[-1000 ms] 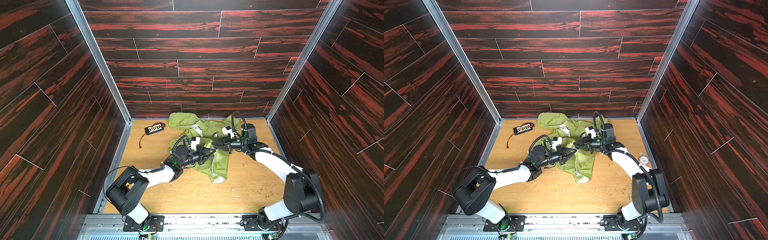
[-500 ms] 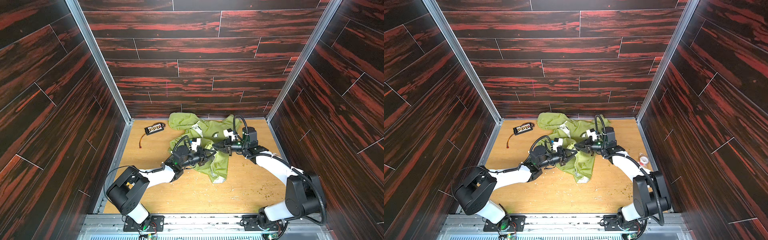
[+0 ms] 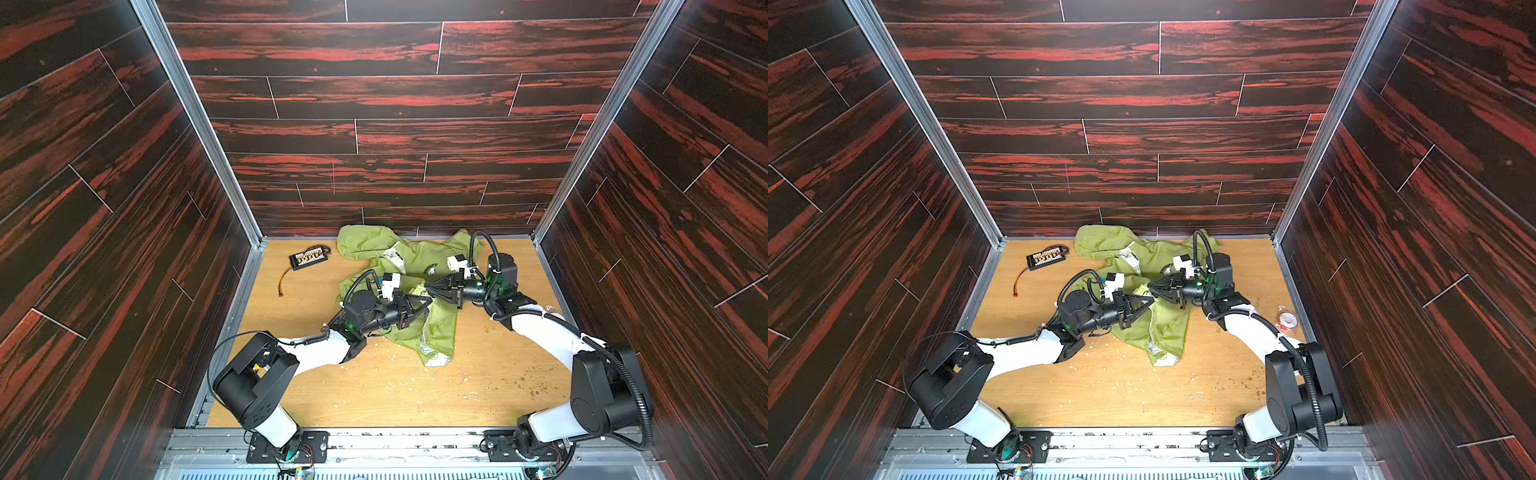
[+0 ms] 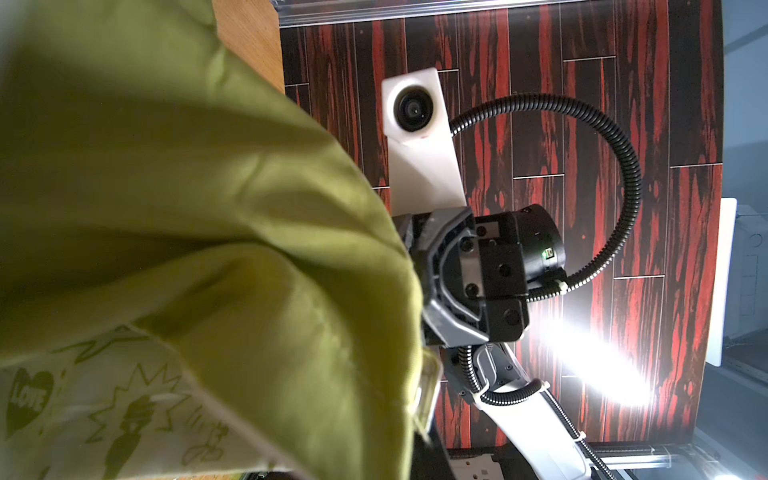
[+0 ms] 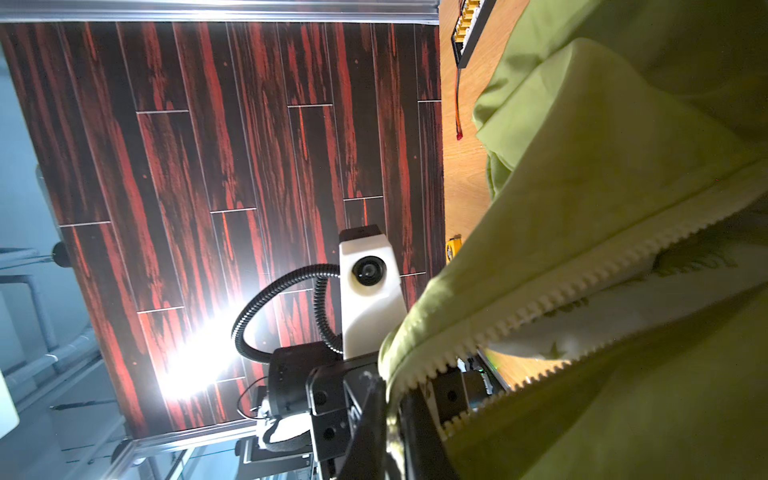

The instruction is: Zip up the jacket

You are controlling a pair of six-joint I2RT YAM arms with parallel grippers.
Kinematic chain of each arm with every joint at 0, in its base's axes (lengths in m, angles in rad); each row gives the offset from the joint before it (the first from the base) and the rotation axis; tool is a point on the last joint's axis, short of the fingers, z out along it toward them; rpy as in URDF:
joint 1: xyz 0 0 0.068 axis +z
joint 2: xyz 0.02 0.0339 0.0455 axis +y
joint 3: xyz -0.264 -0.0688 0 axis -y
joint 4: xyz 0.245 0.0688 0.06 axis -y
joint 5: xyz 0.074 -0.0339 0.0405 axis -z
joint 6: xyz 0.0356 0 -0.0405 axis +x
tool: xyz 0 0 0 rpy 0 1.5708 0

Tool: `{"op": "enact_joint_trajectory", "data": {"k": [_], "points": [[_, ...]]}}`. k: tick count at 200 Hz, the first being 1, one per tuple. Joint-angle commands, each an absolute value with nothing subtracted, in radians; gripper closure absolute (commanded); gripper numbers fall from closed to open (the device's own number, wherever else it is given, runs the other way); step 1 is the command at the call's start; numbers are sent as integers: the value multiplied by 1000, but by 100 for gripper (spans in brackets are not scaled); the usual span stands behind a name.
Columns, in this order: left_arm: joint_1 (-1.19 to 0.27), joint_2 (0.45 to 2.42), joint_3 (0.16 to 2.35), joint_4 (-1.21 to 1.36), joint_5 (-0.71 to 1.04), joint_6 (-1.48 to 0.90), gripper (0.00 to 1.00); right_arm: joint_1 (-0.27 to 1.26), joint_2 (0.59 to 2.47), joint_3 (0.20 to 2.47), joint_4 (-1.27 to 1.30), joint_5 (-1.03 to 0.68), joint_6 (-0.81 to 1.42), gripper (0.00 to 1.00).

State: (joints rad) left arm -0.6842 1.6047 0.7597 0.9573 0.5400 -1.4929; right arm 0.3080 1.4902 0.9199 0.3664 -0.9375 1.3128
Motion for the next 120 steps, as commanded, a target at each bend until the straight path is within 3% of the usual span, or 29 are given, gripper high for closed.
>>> {"op": "enact_joint_trajectory", "data": {"k": [1,35,78,120], "points": [[-676,1628,784,945,536,-1500,100,305,1465,943,431,-966,1338,87],[-676,1646,796,967,537,-1512,100,305,1468,936,438,-971,1341,84],[-676,1653,803,980,537,-1518,100,305,1478,936,439,-974,1338,93],[-676,1652,802,976,552,-1514,100,305,1480,950,397,-980,1296,87]]}}
